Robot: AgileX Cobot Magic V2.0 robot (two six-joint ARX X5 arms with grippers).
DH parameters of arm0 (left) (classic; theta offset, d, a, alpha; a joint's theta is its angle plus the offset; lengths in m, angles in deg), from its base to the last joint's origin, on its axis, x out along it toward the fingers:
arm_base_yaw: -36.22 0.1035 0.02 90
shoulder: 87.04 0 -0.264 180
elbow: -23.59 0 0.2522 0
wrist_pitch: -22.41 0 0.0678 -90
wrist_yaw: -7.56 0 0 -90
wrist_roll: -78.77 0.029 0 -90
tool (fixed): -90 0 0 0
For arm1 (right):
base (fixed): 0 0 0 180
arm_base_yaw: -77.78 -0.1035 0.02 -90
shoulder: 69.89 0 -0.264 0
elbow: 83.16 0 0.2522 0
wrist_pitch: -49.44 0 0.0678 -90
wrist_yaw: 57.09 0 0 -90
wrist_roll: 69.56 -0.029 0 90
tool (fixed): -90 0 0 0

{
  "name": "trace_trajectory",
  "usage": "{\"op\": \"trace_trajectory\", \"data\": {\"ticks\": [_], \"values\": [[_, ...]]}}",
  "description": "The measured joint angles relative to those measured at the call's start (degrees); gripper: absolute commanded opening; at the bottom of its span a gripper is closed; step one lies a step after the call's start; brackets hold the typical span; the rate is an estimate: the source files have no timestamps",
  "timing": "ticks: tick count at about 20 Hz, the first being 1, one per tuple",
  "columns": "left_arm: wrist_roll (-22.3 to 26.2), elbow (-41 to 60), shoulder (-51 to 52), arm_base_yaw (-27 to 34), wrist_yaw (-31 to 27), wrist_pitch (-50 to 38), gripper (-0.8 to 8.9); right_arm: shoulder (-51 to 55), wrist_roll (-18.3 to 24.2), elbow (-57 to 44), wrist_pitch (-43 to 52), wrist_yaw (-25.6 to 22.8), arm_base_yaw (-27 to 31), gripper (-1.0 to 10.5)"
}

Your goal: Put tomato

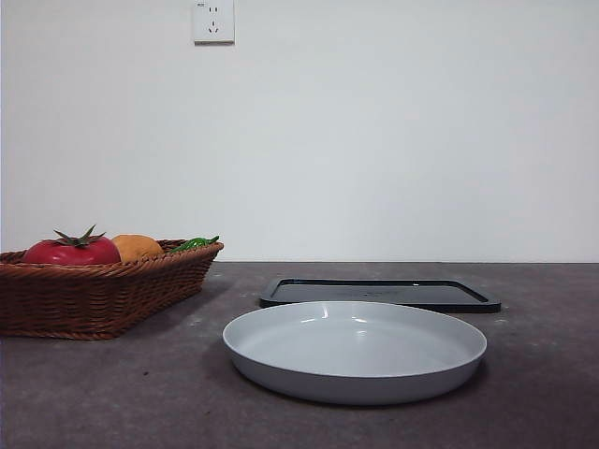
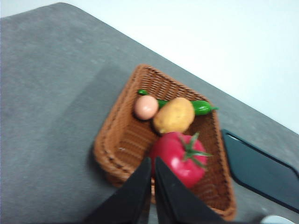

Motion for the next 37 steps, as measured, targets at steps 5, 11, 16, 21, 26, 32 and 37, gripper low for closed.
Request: {"op": "trace_trajectory", "data": {"ticks": [5,11,16,21,26,32,37], "values": [[2.12,-7.23,-5.09,0.0,3.72,5.01,0.1,-5.53,1.03,8.24,-4.44,1.44,0.0,0.1],[8.17,-16.85,-14.08,0.0,9.4,10.54,0.1,-15.1,5.46,19.04,-12.33,5.92,0.0,0.1],[13.51,-25.07,-21.88,-0.11,14.49,15.08,0.1,-23.89,9.29,28.48,-20.85,11.65,0.0,0.1],[16.66,-32.15,-27.87,-1.64,18.08,20.31,0.1,-31.21,12.66,37.07,-28.72,15.85,-0.04,0.1],[20.02,-39.58,-33.7,-4.17,19.74,27.82,0.1,-36.28,14.62,44.5,-33.42,16.46,-2.97,0.1],[24.24,-50.82,-39.15,-8.57,19.89,38.75,0.1,-41.0,17.05,51.21,-42.42,16.46,-11.04,0.1],[27.17,-52.54,-39.34,-9.22,19.89,43.93,0.1,-41.09,18.38,51.23,-46.8,16.5,-15.91,0.1]]}}
